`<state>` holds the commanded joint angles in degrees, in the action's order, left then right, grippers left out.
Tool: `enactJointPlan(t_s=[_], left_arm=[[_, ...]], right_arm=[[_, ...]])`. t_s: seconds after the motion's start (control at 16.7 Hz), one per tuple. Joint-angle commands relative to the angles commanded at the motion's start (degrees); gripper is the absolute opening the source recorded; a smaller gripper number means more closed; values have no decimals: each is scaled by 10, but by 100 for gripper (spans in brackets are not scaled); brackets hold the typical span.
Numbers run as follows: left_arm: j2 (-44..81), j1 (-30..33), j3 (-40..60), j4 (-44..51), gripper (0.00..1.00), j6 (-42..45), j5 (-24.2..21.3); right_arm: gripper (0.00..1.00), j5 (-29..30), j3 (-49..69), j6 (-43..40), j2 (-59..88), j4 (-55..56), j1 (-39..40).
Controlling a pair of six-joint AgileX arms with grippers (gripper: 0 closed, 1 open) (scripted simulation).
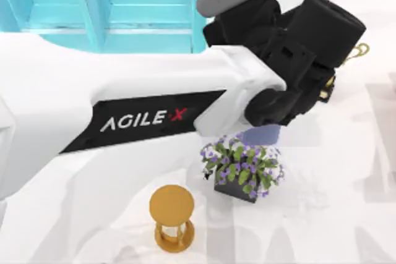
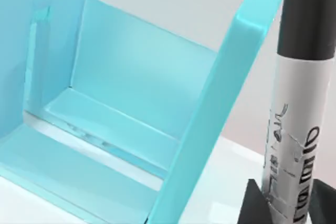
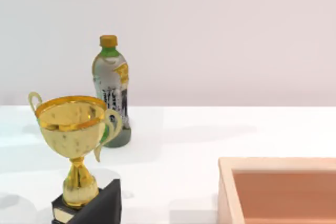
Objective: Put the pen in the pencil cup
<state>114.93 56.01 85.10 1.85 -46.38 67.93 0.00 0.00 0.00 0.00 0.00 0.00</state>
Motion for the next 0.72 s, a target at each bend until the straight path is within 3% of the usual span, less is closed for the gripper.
enactJointPlan(t_s=[0.18,0.36,0.54,0.72], left_arm=[[97,48,90,-35,0,86,114],[166,75,156,-57,0,155,197],[210,89,199,-69,0,196,247],[220,91,209,-70,0,205,257]], right_arm=[[100,0,0,0,0,0,0],[100,0,0,0,0,0,0],[100,0,0,0,0,0,0],[100,0,0,0,0,0,0]])
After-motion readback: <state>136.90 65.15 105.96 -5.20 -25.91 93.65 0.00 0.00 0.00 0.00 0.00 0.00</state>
